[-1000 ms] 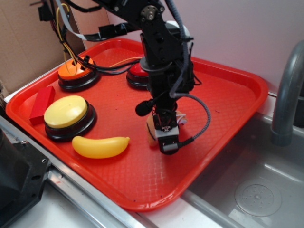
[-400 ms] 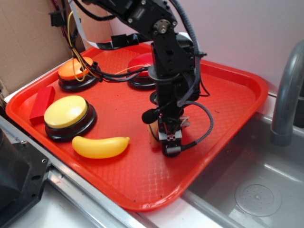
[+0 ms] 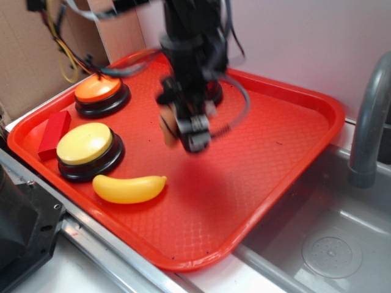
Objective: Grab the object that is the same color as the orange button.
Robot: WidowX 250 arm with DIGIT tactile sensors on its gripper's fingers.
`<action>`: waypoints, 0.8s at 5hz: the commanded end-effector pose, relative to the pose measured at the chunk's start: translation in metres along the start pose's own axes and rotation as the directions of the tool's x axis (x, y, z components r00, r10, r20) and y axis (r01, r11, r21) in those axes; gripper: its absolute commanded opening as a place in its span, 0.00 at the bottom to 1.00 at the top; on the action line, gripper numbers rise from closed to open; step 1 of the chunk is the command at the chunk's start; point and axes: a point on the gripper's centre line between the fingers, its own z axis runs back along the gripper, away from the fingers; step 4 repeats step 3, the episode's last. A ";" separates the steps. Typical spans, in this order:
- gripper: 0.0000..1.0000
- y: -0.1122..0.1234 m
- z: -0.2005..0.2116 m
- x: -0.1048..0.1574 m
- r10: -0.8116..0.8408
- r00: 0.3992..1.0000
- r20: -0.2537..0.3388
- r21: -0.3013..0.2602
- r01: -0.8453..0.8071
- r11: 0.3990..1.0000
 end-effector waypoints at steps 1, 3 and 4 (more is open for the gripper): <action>0.00 0.049 0.073 -0.034 0.336 0.933 0.130 -0.015 -0.337 0.941; 0.00 0.068 0.077 -0.043 0.482 0.869 0.116 0.001 -0.485 0.875; 0.00 0.068 0.077 -0.043 0.482 0.869 0.116 0.001 -0.485 0.875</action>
